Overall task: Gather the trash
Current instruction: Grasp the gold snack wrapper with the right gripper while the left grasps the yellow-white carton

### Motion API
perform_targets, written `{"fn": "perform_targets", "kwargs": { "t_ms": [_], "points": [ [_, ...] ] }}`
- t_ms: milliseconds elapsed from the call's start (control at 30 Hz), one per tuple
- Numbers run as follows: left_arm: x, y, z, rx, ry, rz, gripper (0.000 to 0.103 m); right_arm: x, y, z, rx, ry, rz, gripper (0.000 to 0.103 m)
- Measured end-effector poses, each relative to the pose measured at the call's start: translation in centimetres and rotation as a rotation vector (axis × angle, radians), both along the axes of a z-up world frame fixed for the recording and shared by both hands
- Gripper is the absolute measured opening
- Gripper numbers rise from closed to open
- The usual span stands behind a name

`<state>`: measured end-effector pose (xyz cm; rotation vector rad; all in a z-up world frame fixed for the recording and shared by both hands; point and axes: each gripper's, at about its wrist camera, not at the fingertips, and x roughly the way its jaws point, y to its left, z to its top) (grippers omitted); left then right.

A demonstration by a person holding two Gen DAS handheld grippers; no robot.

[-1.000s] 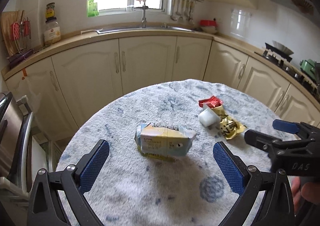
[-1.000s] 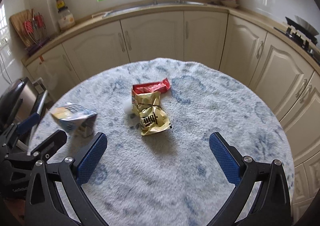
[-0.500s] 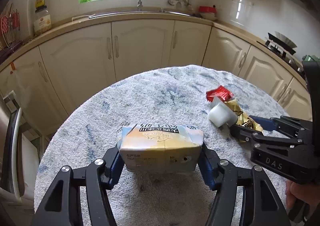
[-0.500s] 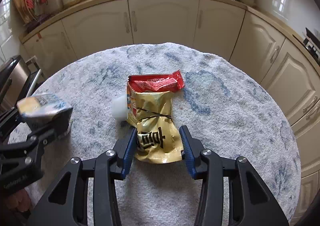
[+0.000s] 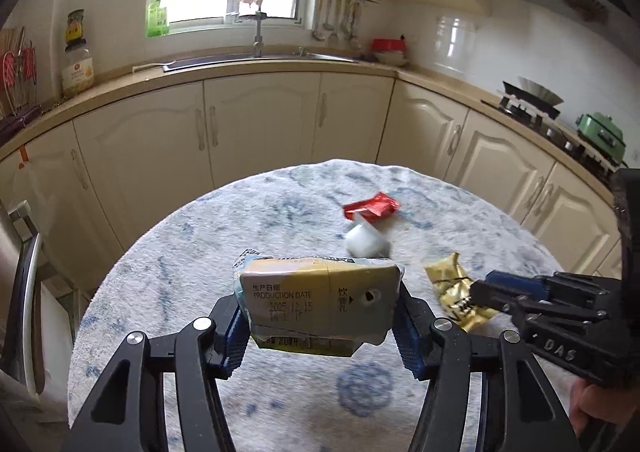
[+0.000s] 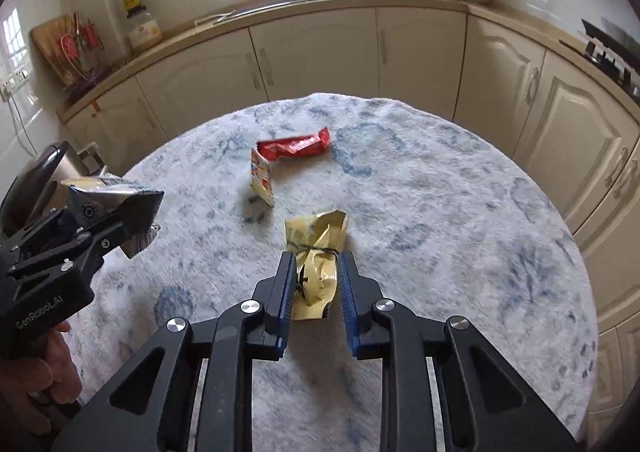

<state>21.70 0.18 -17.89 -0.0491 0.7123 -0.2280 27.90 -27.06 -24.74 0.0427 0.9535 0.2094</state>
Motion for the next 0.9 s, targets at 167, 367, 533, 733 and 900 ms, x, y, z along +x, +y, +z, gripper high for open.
{"fn": "perform_targets", "kwargs": {
  "t_ms": [167, 367, 533, 733, 900],
  "points": [
    [-0.6, -1.0, -0.8, 0.006, 0.021, 0.000, 0.057, -0.6, -0.6, -0.5, 0.015, 0.027, -0.003, 0.049],
    [-2.6, -1.6, -0.2, -0.004, 0.008, 0.005, 0.056, 1.4, -0.4, -1.1, 0.063, 0.049, -0.025, 0.064],
    [-5.2, -1.7, -0.1, -0.009, 0.007, 0.012, 0.056, 2.5, 2.5, -2.4, -0.101, 0.036, 0.005, 0.037],
    [-6.4, -1.8, 0.5, -0.011, -0.006, 0.009, 0.056, 0.7, 0.8, -1.7, 0.005, 0.018, -0.001, 0.036],
    [-8.1, -3.2, 1.8, -0.019, -0.035, -0.014, 0.056, -2.9, -1.1, 1.5, 0.053, -0.062, -0.037, 0.036]
  ]
}}
